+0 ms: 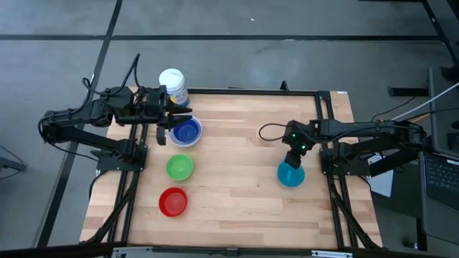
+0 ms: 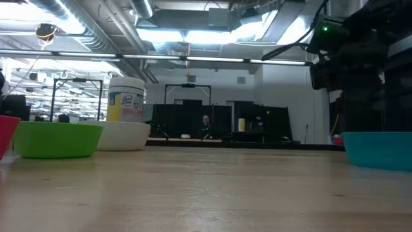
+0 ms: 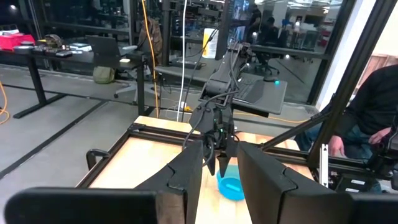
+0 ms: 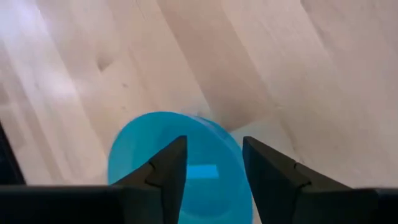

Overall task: Nest bowls inside each other
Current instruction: Stack the light blue bowl on top of the blue bowl

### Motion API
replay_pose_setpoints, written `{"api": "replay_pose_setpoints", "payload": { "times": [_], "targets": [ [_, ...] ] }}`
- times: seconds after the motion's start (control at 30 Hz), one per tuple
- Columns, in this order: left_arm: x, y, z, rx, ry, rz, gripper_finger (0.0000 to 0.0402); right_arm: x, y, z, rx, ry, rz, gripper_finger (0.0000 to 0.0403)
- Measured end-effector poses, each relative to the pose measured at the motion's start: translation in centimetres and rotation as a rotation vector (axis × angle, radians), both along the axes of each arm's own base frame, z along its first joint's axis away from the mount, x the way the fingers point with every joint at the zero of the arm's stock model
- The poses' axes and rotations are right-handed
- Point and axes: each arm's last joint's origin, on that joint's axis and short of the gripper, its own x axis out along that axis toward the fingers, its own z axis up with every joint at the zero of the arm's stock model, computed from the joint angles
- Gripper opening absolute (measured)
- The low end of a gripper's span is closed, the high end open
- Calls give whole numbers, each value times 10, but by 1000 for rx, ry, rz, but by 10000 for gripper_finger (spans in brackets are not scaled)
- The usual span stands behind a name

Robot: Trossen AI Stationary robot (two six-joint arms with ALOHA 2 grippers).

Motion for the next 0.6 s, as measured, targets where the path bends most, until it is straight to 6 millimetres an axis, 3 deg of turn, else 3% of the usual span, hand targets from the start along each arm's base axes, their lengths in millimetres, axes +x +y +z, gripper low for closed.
{"api": "replay_pose_setpoints", "payload": {
  "times": [0.23, 0.6],
  "targets": [
    [0, 0, 0, -1, 0, 0, 98, -9, 0, -3, -72, 91, 53, 170],
    [0, 0, 0, -1, 0, 0, 98, -18, 2, -14, -10, 158, 22, 196]
  ]
}}
